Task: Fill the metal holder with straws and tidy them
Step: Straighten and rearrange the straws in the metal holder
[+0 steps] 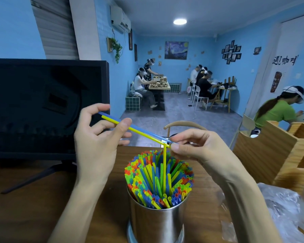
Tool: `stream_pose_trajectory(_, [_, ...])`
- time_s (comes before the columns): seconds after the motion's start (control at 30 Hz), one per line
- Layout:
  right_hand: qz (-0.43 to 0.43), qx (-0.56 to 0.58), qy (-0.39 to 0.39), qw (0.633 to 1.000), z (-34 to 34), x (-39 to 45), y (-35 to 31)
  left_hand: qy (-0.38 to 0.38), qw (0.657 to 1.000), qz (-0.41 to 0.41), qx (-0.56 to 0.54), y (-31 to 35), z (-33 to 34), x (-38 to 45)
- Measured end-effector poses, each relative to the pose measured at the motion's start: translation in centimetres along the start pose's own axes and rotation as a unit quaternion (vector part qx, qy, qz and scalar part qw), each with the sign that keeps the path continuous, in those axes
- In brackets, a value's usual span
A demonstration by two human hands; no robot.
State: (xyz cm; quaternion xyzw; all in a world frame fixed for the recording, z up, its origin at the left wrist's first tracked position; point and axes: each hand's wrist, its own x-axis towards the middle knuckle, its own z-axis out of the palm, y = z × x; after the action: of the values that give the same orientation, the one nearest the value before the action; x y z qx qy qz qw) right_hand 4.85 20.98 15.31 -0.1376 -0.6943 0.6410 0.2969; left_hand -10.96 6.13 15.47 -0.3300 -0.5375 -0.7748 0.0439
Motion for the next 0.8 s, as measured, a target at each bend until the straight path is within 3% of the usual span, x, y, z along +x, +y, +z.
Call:
stream_pose_trajectory(0.2, [-0.012,-0.082,-0.037,0.996,0.6,-0.2,0.0,0.035,0.997,0.033,-0.057,0.5,0.8,-0.8])
stream_pose_trajectory(0.43, [-0.055,-0.143,-0.118,0.981,0.7,-0.4,0.0,0.002,0.998,0.058,-0.035,0.4,0.7,-0.5])
stream_pose_trajectory(0.8, [-0.097,-0.209,-0.075,0.970,2.4,0.3,1.5,-0.114,0.990,0.076,0.030,0.9,0.7,-1.2])
